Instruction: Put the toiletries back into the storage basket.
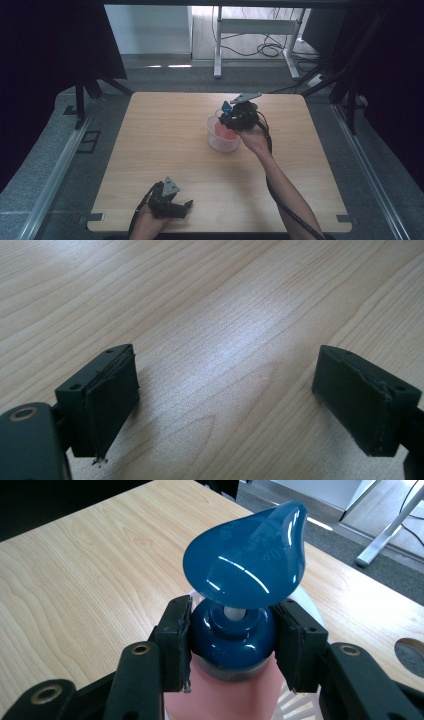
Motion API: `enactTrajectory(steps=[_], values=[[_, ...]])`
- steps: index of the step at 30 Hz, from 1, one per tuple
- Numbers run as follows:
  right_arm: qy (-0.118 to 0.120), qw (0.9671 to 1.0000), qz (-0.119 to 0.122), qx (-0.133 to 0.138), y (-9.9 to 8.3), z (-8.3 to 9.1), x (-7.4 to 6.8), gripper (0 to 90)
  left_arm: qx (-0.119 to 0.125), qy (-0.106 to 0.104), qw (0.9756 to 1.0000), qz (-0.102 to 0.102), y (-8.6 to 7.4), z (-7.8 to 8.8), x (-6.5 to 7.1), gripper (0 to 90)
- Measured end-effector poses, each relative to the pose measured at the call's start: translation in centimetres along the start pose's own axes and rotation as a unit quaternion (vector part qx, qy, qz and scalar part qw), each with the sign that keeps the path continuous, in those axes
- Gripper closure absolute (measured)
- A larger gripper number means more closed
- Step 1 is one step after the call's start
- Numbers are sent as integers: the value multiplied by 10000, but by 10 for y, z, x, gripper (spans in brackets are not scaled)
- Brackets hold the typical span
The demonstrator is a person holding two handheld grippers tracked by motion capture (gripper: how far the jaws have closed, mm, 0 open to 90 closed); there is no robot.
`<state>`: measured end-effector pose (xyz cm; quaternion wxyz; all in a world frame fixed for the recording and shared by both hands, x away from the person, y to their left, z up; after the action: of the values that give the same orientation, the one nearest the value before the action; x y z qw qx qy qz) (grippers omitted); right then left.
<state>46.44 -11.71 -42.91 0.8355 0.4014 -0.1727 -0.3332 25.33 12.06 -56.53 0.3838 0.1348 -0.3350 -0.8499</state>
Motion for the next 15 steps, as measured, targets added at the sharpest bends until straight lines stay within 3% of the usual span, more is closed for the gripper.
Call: enactTrajectory(steps=[15], values=[[60, 9999, -90, -99, -15, -18, 2, 531, 1, 6, 10000, 9, 0, 0, 0, 110]])
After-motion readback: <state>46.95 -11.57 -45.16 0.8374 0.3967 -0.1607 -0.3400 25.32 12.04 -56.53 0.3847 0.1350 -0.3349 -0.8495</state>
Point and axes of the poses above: each handheld gripper's, and its own axes: z roughly backward along the jaws, y roughly out of its top, x roughly to its right, the point moved 3 cm from there along -z, roughly forward along the jaws, and after that the axes turned 1 degree about -x, right-handed, at the moved point
